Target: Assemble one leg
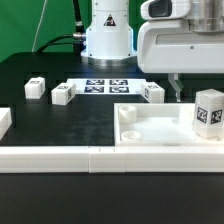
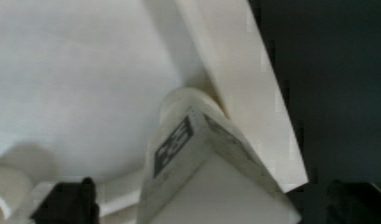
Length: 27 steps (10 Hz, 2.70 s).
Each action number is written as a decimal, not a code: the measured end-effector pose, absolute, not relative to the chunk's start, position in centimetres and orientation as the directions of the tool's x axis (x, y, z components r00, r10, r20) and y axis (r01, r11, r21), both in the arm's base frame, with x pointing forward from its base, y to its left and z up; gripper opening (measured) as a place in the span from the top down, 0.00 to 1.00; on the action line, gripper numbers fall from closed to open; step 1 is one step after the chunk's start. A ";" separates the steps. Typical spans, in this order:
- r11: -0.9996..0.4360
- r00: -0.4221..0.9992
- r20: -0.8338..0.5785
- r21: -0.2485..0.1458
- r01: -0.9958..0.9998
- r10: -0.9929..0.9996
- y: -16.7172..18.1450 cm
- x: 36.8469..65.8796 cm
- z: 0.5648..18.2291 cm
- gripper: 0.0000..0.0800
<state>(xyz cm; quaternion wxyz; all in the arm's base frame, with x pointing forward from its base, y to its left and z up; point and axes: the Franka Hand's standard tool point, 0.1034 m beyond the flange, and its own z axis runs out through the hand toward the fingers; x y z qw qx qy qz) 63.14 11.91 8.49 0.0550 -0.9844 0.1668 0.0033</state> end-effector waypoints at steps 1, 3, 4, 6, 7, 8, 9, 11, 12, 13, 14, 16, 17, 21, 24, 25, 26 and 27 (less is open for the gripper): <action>-0.977 0.982 -0.007 -0.098 -0.190 -0.191 11.9 63.2 8.6 0.19; -0.997 1.000 0.021 -0.071 0.022 0.021 12.2 63.3 8.6 0.19; -0.989 0.991 0.026 -0.065 0.136 0.135 12.0 63.3 8.6 0.19; -0.943 0.944 0.027 -0.052 0.330 0.329 11.1 63.3 8.6 0.19; -0.922 0.923 0.029 -0.048 0.385 0.384 11.1 63.3 8.6 0.19; -0.922 0.923 0.029 -0.048 0.384 0.383 11.1 63.3 8.6 0.19; -0.923 0.924 0.029 -0.048 0.383 0.382 11.1 63.3 8.6 0.30; -0.930 0.931 0.028 -0.050 0.364 0.363 11.1 63.3 8.6 0.53; -0.930 0.931 0.029 -0.050 0.364 0.363 11.1 63.3 8.6 0.64; -0.943 0.944 0.027 -0.053 0.329 0.328 11.1 63.3 8.6 0.64; -0.980 0.982 0.019 -0.060 0.189 0.188 11.2 63.3 8.6 0.64; -0.996 0.999 0.003 -0.076 -0.039 -0.039 11.3 63.3 8.6 0.64; -0.978 0.981 -0.012 -0.078 -0.196 -0.196 11.3 63.2 8.5 0.64; -0.773 0.775 -0.051 -0.062 -0.632 -0.630 11.7 63.0 8.4 0.64; -0.446 0.448 -0.094 -0.047 -0.894 -0.889 12.5 62.9 8.4 0.64; -0.313 0.316 -0.113 -0.044 -0.949 -0.942 12.5 63.0 8.4 0.64; -0.264 0.267 -0.122 -0.041 -0.964 -0.956 12.5 63.0 8.4 0.64; -0.252 0.255 -0.123 -0.039 -0.967 -0.959 12.5 63.0 8.4 0.64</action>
Offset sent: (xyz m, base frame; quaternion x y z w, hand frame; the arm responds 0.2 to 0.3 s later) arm 0.0071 0.0034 0.0026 -0.0172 -0.0006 -0.3023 0.9531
